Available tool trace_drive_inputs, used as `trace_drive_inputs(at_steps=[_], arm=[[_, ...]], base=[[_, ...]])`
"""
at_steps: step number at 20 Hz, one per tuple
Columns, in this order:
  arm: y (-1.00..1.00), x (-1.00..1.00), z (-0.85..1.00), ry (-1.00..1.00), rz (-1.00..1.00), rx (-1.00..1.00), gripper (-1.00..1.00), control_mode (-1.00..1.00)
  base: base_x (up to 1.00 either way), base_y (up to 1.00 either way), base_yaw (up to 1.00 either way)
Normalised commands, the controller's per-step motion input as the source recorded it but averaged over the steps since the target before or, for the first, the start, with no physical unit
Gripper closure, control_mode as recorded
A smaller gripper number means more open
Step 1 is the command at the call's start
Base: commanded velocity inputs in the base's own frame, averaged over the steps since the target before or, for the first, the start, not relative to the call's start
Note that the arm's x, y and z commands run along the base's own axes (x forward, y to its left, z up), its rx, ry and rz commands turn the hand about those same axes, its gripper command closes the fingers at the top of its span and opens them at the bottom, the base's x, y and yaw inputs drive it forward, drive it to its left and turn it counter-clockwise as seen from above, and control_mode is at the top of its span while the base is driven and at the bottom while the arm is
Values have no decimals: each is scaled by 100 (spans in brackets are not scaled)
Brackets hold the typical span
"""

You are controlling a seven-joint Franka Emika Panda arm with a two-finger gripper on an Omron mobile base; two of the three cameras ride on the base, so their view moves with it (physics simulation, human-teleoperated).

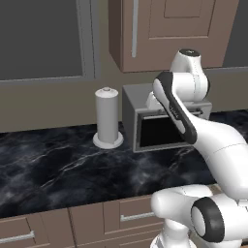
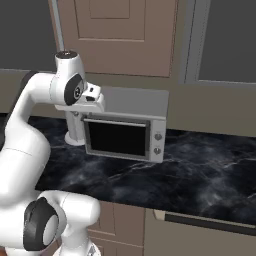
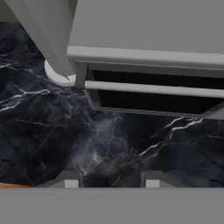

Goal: Move the mustard and ketchup from the cabinet to the dining counter.

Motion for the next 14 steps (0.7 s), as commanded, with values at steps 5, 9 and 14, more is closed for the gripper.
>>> trace_drive_inputs(at_steps=[5,9,14], arm=[[2,-17,3,-25,0,-3,-100,-100],[18,-16,31,-45,0,-4,-100,-100],[35,-2,40,-34,-4,0,-100,-100]], base=[[0,0,0],[0,0,0],[0,0,0]])
